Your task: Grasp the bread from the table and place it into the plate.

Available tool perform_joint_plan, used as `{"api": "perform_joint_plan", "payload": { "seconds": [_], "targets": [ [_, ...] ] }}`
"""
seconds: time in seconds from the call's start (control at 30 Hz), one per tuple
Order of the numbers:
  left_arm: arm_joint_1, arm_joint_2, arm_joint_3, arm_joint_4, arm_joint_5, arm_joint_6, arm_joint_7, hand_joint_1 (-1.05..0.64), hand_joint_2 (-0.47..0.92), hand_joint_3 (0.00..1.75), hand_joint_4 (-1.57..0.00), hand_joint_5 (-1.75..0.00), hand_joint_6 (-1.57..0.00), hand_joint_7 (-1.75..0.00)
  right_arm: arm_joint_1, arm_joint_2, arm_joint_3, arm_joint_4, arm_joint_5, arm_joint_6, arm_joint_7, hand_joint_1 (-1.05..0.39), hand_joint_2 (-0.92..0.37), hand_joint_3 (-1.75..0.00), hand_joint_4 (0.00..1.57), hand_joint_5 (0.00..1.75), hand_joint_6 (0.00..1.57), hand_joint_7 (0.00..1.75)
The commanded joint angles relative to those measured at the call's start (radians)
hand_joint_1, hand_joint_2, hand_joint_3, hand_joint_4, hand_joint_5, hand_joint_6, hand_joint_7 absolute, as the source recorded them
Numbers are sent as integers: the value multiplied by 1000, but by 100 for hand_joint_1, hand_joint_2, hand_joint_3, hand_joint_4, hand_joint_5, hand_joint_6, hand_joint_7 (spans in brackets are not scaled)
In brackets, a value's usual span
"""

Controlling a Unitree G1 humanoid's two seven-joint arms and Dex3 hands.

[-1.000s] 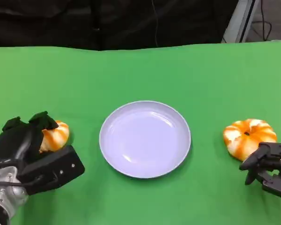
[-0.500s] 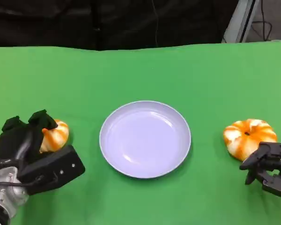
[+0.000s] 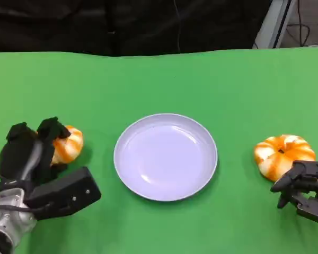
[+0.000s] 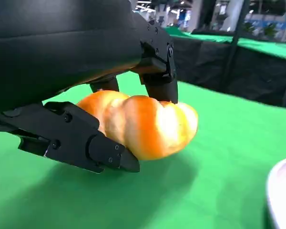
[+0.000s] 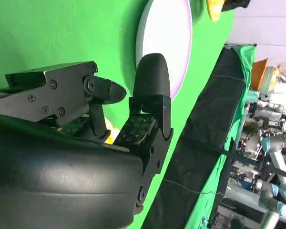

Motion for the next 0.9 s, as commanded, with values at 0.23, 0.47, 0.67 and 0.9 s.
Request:
{"api": "perform_joint_plan", "payload": {
  "seconds": [0.23,0.47,0.67,0.9],
  "targets": [
    [43,32,-3,-119,15,-29,39,-6,92,22,-19,-165,-31,-136,1,-10,-8,0,14,7,10,7,-88,-53,86,137,96,89],
    [87,40,-1,-255,36,-19,25,-6,92,26,-16,-169,-28,-140,0,-10,-5,2,6,-1,0,7,-89,-51,86,137,96,89],
    [130,36,2,-386,51,6,-7,-6,92,26,-16,-166,-26,-143,-1,-12,-3,3,-1,-5,-6,7,-89,-51,86,138,96,89],
    [160,20,-9,-486,72,15,-26,-8,92,34,-21,-161,-27,-140,-1,-8,-3,1,2,4,-6,7,-89,-51,86,138,95,90]
  ]
}}
